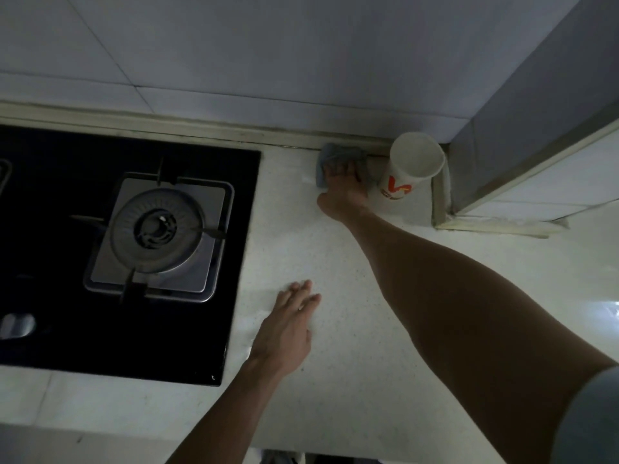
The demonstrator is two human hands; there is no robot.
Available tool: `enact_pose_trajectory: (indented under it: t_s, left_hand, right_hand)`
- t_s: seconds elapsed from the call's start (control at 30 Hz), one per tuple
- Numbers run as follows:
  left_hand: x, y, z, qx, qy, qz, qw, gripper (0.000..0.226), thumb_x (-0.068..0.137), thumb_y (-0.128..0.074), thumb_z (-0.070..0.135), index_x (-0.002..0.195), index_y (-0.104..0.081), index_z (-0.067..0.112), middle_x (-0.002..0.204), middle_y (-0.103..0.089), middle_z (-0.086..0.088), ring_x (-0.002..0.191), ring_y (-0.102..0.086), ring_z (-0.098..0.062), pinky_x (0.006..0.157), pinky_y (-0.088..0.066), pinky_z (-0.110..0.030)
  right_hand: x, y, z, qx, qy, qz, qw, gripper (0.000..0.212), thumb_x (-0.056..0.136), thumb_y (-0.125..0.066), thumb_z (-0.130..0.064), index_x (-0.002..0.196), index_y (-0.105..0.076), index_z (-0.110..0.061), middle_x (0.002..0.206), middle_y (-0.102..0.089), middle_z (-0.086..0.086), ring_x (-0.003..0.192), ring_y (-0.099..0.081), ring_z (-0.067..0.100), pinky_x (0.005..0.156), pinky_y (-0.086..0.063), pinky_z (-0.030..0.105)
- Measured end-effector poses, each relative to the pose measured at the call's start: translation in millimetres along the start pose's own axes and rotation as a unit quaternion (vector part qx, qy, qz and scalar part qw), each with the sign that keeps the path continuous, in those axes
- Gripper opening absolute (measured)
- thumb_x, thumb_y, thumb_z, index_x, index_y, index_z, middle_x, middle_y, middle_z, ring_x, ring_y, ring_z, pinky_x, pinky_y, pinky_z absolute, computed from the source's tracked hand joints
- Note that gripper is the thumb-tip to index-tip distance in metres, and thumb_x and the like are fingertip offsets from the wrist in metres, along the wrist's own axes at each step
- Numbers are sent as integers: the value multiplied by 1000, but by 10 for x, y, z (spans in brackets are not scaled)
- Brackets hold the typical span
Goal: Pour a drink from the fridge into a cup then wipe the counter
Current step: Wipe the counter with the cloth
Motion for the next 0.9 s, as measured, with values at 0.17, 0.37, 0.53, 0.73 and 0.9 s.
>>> enact_pose_trajectory:
  t_s: [0.17,0.37,0.53,0.73,0.9]
  left_hand:
    - [-95,55,84,42,-23,20,999,61,99,-39,17,155,-16,17,164,-2,-1,151,2,-18,123,-11,-34]
    - [-552,-60,41,18,-43,61,997,56,95,-43,12,150,-32,10,160,-24,-3,148,-18,-16,120,-11,-24]
    - [-1281,-349,-141,118,-119,56,984,51,61,-80,19,110,-72,7,121,-68,-10,111,-66,-21,96,-51,-30]
    - [-2050,-487,-643,153,-74,31,985,67,56,-81,11,121,-65,3,130,-62,-14,120,-60,-28,98,-51,-36]
    - [-2365,-525,-855,165,-47,36,984,60,90,-50,10,146,-34,0,157,-27,-15,145,-26,-27,121,-22,-35]
  right_hand:
    - [-562,-145,-136,-13,52,32,998,81,85,-54,-19,154,-14,-19,161,-10,8,149,-3,28,122,-6,45]
    - [-1346,-494,-317,-49,70,16,996,80,85,-53,-24,155,-15,-21,163,0,8,150,9,28,116,13,38]
    - [-2193,-895,-365,-64,77,3,995,79,86,-51,-24,155,-14,-23,163,1,8,150,11,26,117,14,39]
    - [-3190,-1336,-289,-84,71,-14,994,82,83,-52,-27,155,-13,-23,163,-2,8,150,8,27,121,5,39]
    - [-3879,-1714,-416,-70,46,-27,996,82,82,-49,-29,155,-15,-21,163,-5,12,150,5,30,122,1,42]
Point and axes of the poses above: each hand's wrist, its own x-axis towards the middle knuckle, its own y-axis out of the back of the hand, z = x × y, the point moved 8 cm from there along x, towards the middle knuckle
